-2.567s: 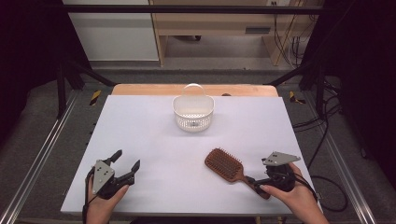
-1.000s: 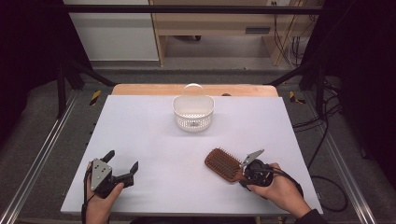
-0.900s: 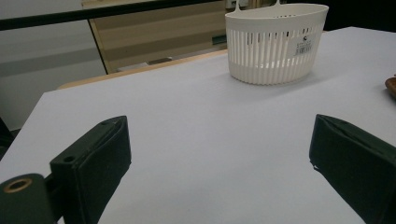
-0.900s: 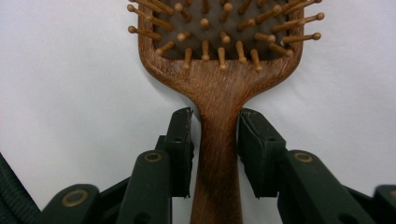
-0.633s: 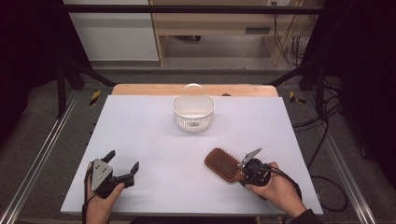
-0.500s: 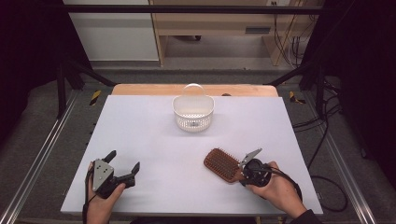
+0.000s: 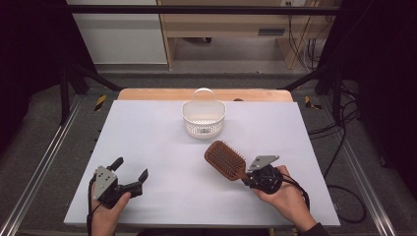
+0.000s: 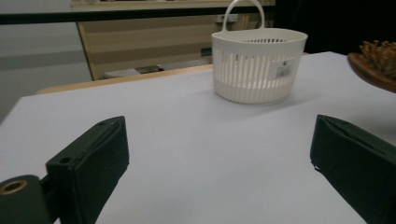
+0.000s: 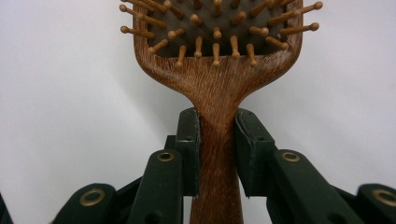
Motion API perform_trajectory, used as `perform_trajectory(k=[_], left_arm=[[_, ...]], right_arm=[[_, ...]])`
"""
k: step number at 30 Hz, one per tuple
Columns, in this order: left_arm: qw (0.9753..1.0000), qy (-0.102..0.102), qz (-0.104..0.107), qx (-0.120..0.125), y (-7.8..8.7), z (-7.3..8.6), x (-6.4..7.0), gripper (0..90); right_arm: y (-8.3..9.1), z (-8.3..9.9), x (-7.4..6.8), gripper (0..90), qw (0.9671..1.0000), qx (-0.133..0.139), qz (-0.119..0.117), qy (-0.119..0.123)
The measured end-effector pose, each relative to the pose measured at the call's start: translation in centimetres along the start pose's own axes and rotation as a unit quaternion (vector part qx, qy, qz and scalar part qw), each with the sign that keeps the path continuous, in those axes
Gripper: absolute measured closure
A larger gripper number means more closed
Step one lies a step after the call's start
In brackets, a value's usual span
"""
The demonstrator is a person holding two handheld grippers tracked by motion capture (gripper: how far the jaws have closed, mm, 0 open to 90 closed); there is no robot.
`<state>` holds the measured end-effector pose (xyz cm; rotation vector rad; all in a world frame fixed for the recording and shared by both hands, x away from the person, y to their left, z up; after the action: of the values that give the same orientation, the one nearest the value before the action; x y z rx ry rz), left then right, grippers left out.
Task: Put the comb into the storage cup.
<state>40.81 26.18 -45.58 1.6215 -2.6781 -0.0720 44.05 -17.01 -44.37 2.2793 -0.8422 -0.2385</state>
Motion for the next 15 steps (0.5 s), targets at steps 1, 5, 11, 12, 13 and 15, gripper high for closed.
perform_trajectory(k=[1, 5, 11, 12, 13, 15], left_arm=[[1.0000, -0.006, 0.006, 0.000, -0.1, -0.2, 0.3, 2.6], [0.9993, 0.004, 0.035, 0.011, -0.7, -1.3, 1.5, 1.9], [0.9974, -0.003, 0.071, 0.013, -1.7, -3.0, 3.6, 2.0], [0.9969, -0.001, 0.078, 0.013, -1.9, -3.3, 3.9, 2.0], [0.9964, 0.000, 0.084, 0.012, -2.1, -3.6, 4.2, 1.9], [0.9956, -0.004, 0.093, 0.009, -2.8, -4.2, 4.8, 1.9]], right_arm=[[0.0, -0.3, -0.1, 72.8, 0.9999, 0.016, 0.002, 0.005], [-0.2, -1.1, -0.3, 72.8, 0.9979, 0.065, 0.005, 0.004], [-0.3, -2.0, -0.4, 72.8, 0.9912, 0.132, 0.003, -0.009], [-0.4, -2.2, -0.4, 72.8, 0.9900, 0.141, 0.002, -0.010], [-0.6, -2.3, -0.3, 72.8, 0.9886, 0.150, 0.003, -0.011], [-0.8, -2.7, -0.5, 72.8, 0.9864, 0.164, 0.003, -0.012]])
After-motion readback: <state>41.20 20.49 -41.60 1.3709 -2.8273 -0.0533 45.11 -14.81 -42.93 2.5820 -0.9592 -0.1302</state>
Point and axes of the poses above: each handheld gripper's, and its own axes: y roughly backward along the jaws, z roughly out of its underside, x roughly to its right, the point moved 1 cm from there along -y, roughly forward along the jaws, and after that the axes turned 9 degrees about x, right-handed, at the moved point
